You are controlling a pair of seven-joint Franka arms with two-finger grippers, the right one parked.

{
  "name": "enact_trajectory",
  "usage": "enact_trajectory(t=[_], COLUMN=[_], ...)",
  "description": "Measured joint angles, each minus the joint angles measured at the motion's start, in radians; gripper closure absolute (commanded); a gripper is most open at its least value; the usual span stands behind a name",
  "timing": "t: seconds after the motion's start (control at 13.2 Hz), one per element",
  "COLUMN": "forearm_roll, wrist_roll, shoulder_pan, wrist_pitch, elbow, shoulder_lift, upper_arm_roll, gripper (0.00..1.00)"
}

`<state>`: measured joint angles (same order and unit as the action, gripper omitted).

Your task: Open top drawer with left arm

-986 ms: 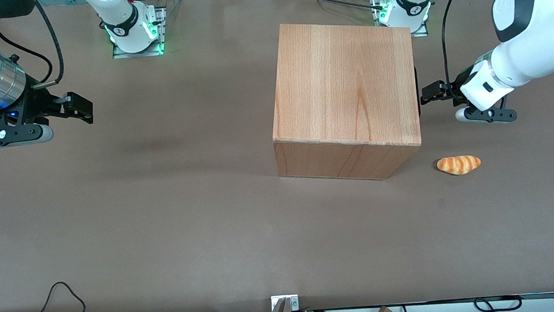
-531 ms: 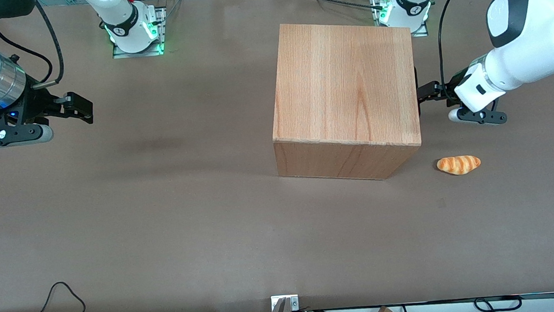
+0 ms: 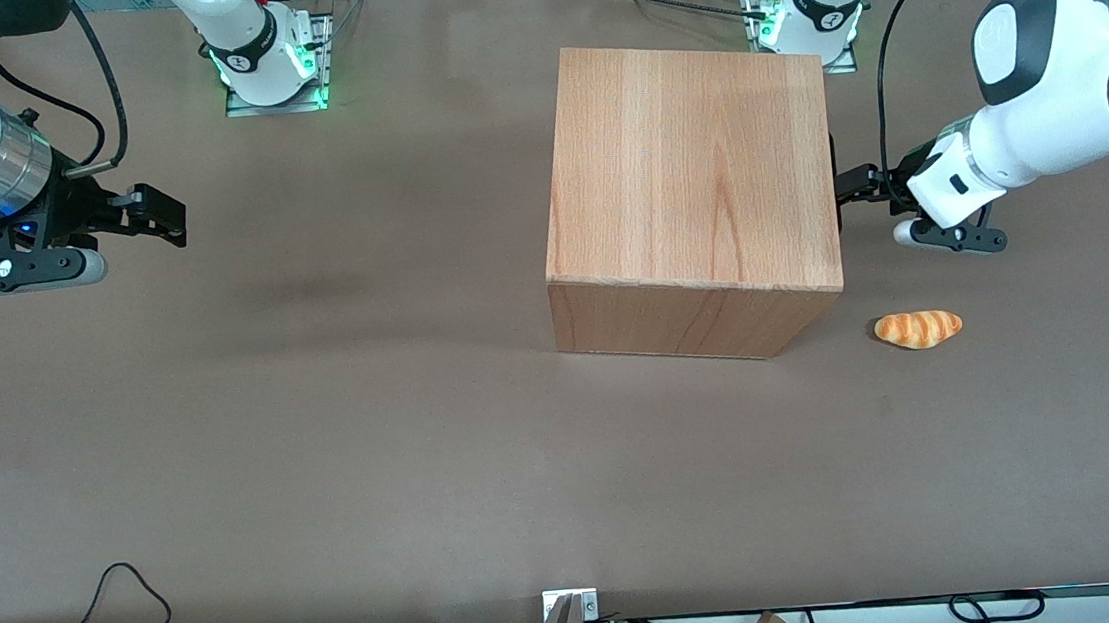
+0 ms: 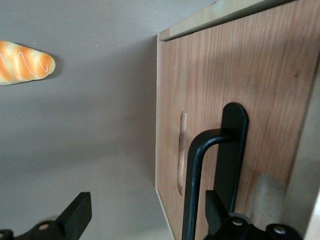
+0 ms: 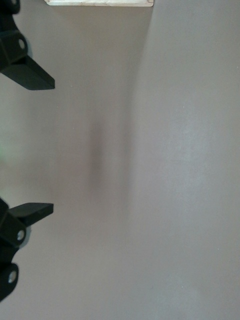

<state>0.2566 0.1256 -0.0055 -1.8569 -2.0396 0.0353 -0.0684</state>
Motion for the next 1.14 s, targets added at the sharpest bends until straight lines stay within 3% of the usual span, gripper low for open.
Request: enact_trajectory(t=[1.14], forearm_roll=[-0.007], wrist_roll=[0.03], shoulder_pan=[0.055], wrist_pitch=[-0.014], elbow=[0.0], shoulder_lift=[0.027], upper_arm_roll=[0.006], gripper=[0.0])
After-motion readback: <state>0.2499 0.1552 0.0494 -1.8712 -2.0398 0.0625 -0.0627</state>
